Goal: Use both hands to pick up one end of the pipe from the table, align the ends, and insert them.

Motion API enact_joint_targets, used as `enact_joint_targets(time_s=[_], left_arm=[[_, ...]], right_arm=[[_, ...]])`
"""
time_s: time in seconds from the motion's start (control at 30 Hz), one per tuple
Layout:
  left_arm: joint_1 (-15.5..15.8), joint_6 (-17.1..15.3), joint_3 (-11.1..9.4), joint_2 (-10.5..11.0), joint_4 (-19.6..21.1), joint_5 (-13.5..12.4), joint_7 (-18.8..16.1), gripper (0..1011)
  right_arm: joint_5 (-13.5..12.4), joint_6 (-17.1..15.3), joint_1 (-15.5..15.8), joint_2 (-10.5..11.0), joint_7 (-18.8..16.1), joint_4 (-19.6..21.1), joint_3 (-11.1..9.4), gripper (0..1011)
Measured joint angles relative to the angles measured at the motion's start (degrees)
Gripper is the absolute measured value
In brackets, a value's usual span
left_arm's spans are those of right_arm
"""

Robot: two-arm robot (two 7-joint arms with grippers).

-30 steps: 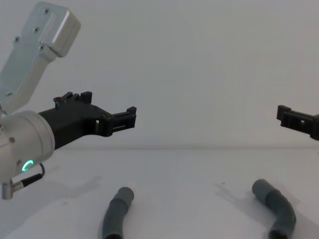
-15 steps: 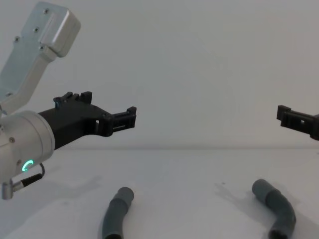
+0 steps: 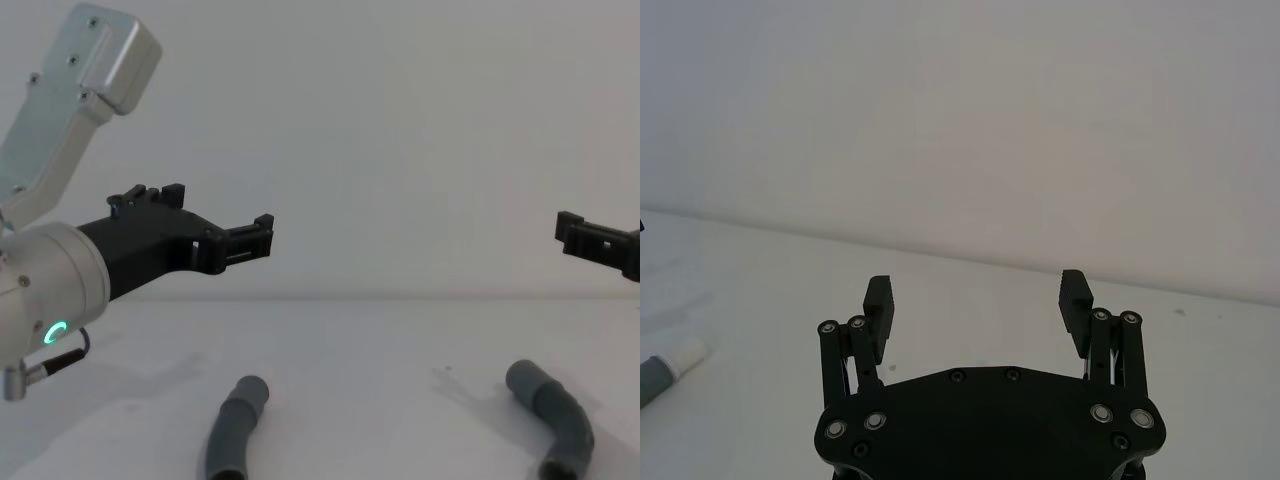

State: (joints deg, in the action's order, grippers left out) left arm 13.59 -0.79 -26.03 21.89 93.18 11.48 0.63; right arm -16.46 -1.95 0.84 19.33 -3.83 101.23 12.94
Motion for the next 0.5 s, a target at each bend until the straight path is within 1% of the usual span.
enact_joint_targets(time_s=[0.5], left_arm=[[0.0, 0.0, 0.0, 0.0, 0.0, 0.0, 0.0, 1001]], right_arm=[[0.0, 0.0, 0.0, 0.0, 0.0, 0.0, 0.0, 1002]])
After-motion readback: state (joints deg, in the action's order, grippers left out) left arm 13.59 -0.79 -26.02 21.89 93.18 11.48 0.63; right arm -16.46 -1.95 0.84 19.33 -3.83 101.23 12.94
